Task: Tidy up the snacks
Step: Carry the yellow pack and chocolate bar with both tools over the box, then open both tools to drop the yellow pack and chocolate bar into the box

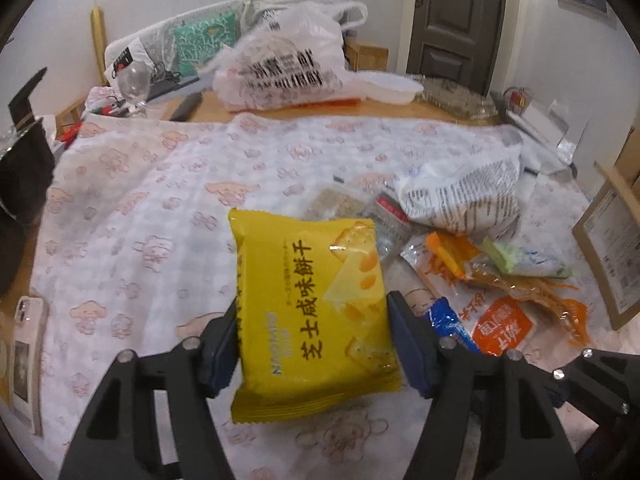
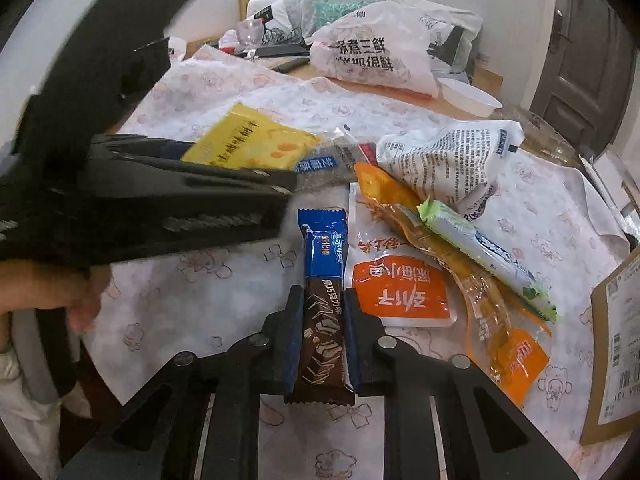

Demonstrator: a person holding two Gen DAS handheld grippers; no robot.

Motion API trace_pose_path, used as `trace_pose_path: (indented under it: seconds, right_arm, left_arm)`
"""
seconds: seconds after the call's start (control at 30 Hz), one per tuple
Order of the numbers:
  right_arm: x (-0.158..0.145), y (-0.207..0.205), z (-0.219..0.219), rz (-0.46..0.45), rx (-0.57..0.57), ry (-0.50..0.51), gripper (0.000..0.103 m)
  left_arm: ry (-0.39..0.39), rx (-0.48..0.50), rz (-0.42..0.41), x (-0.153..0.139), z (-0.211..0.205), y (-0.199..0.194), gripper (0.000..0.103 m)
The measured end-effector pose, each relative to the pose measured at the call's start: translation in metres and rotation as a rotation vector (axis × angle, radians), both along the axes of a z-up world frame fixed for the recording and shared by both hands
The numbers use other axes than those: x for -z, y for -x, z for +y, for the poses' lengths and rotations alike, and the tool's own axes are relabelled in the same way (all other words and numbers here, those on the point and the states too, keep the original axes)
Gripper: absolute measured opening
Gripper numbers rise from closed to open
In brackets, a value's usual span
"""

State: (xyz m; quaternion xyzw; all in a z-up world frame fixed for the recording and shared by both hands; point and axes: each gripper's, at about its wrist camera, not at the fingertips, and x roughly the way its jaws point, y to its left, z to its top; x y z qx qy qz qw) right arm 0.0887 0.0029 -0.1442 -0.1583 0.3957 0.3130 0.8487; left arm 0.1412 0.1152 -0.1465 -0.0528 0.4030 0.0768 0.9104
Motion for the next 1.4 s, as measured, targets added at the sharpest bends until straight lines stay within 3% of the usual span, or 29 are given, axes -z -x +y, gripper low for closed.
trace_pose_path:
  seconds: [0.33, 0.5, 0.73, 0.8, 1.07, 1.4]
  right_arm:
    - [-0.079, 0.02, -0.038, -0.127, 0.022, -0.16, 0.014]
    - [-0.122, 0.028, -0.081, -0.222, 0.049, -0.217, 0.014]
    - [-0.146, 0.024, -0.178, -0.304, 0.212, -0.25, 0.014]
    - [-0.146, 0.02, -0.206, -0.332, 0.271, -0.228, 0.014]
    - [-0.126, -0.009, -0.293, -0.266, 0.411, -0.243, 0.014]
    - [-0.101, -0.05, -0.322, -0.191, 0.442, -0.212, 0.014]
  left_arm:
    - [0.06, 0.051, -0.204, -0.093, -0.015, 0.056, 0.064]
    - [0.085, 0.159, -0.293, -0.139, -0.06, 0.066, 0.064]
    - [0.096, 0.339, -0.314, -0.173, -0.155, 0.042, 0.064]
    - [0.08, 0.373, -0.305, -0.177, -0.183, 0.031, 0.064]
    - [0.097, 0.553, -0.194, -0.163, -0.296, -0.026, 0.064]
    - [0.108, 0.593, -0.044, -0.127, -0.347, -0.078, 0.064]
